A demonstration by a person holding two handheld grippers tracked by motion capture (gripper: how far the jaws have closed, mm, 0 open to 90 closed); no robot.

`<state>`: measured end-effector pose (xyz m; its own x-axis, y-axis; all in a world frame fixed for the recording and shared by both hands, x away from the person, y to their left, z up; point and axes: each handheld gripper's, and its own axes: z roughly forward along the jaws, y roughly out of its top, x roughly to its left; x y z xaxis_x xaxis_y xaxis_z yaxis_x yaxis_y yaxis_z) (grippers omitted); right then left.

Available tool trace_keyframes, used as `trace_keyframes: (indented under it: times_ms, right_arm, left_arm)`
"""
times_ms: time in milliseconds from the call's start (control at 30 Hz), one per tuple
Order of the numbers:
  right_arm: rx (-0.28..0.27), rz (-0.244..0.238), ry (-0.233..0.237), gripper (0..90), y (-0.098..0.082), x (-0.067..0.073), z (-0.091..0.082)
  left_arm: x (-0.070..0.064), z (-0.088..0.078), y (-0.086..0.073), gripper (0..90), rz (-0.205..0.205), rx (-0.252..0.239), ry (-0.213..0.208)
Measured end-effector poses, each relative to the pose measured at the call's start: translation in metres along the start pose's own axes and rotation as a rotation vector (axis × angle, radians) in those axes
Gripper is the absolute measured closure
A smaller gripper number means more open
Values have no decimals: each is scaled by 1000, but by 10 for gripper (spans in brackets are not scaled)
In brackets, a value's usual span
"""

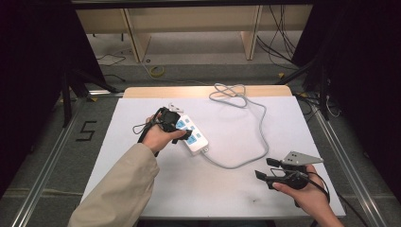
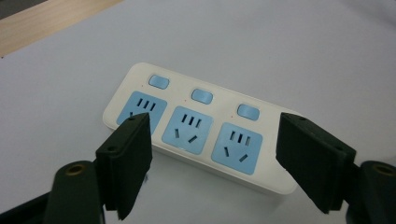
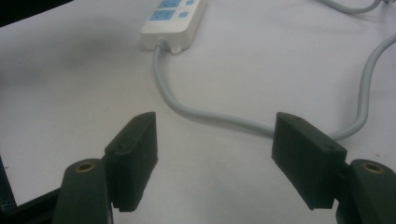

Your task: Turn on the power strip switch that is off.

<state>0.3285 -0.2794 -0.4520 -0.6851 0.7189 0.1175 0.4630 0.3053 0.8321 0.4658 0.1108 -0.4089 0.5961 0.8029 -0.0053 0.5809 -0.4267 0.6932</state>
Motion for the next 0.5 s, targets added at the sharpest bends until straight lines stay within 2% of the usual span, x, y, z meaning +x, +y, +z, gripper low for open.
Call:
trace_keyframes:
  times_ms: [133,200,500]
  right_arm:
    - [0,0,-1,317,0,0,0]
    - [0,2,-1,316,0,0,0]
    - [1,1,-2,314,0,-1,0]
  left_arm:
    - [-1,-13,-12,236,28,-38,-27]
    - [-2,-20,-20,229,38,-60,-26]
    - [-4,-45,-69,207,61,-128,-56]
